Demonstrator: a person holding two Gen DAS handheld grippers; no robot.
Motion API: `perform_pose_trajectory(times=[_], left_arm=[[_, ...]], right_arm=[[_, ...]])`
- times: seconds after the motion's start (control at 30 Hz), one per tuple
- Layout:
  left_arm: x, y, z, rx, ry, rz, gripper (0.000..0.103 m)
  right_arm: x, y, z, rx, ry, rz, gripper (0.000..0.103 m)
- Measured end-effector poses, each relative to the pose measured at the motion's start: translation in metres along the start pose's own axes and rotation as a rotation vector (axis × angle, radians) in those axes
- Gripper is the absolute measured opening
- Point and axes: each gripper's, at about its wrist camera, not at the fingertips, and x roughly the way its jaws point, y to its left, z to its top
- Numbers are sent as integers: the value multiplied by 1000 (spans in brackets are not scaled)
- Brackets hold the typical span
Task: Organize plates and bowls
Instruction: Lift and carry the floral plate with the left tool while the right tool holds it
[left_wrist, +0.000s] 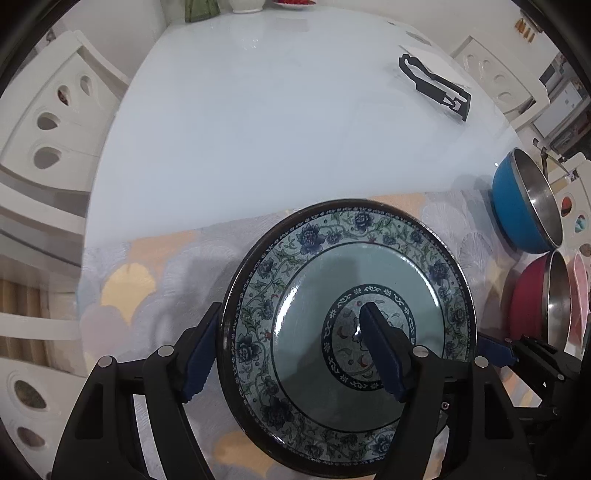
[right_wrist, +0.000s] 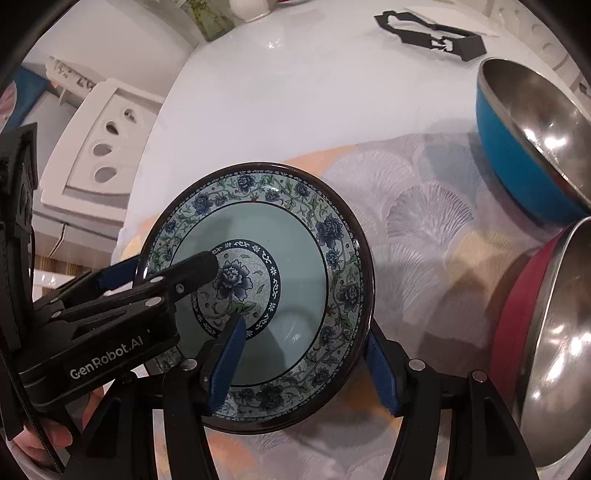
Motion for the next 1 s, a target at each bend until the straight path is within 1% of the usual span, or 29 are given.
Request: perform_pose_trajectory(times=[0.4, 0.7, 1.0], left_arm=[[-26, 1, -17, -9, -29, 16, 71], [-48, -8, -36, -19, -51, 16, 71], [-68, -24, -60, -26, -70, 19, 71]], right_arm=[[-18, 13, -17, -54, 19, 29, 59], [-40, 19, -30, -80, -4, 31, 59], [-59, 18, -52, -102, -23, 30, 59]])
